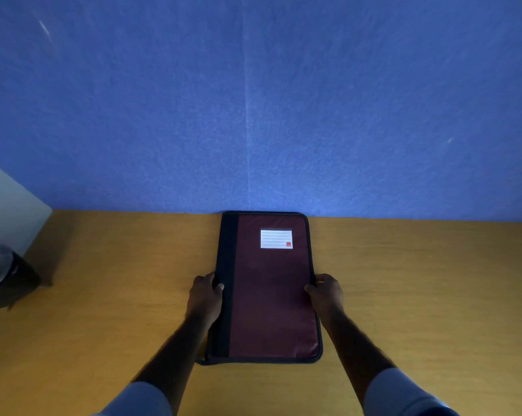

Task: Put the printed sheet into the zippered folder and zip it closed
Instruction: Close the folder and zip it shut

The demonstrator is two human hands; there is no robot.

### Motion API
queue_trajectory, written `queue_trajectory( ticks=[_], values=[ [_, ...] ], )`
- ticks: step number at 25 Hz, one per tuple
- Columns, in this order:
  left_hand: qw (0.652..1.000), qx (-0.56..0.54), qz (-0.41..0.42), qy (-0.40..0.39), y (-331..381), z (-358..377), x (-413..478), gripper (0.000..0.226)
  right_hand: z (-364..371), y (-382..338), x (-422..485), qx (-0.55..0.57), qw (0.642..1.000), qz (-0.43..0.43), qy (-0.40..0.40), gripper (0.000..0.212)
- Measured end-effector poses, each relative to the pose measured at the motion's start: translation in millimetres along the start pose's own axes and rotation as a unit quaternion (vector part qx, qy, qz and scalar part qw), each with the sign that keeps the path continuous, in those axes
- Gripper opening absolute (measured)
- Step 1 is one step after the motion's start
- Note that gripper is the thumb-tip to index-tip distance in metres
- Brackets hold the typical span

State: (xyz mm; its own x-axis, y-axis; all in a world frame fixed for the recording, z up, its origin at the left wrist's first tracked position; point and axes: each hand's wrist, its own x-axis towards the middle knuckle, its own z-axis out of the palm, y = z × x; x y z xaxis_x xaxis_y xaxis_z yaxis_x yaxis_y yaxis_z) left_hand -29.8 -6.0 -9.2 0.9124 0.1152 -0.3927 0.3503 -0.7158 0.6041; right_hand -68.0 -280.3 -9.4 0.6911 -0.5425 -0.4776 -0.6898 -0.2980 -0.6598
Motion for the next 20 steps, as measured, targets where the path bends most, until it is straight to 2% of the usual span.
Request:
queue_trajectory(
  ticks=[3, 5, 8, 13, 20],
  values=[
    [0.990, 0.104, 0.089, 0.034, -0.7, 5.7, -15.3, 0.054, 3.4, 1.2, -13.5, -0.133, 0.988, -0.084, 0.007, 0.052],
    [0.974, 0.157, 0.155, 0.048, -2.8, 15.3, -27.4, 0.060, 12.8, 8.7, -28.1, -0.240, 0.957, -0.162, 0.025, 0.061],
    [0.946, 0.234, 0.223, 0.033, -7.6, 34.7, -42.4, 0.064, 32.3, 22.4, -47.7, -0.319, 0.913, -0.253, 0.009, 0.069],
    [0.925, 0.292, 0.242, 0.015, -18.8, 50.2, -59.8, 0.073, 46.3, 45.2, -63.6, -0.368, 0.872, -0.322, -0.014, 0.072],
    [0.908, 0.337, 0.249, 0.023, -31.0, 52.0, -67.7, 0.077, 42.8, 51.2, -63.1, -0.368, 0.865, -0.342, 0.007, 0.072]
  ],
)
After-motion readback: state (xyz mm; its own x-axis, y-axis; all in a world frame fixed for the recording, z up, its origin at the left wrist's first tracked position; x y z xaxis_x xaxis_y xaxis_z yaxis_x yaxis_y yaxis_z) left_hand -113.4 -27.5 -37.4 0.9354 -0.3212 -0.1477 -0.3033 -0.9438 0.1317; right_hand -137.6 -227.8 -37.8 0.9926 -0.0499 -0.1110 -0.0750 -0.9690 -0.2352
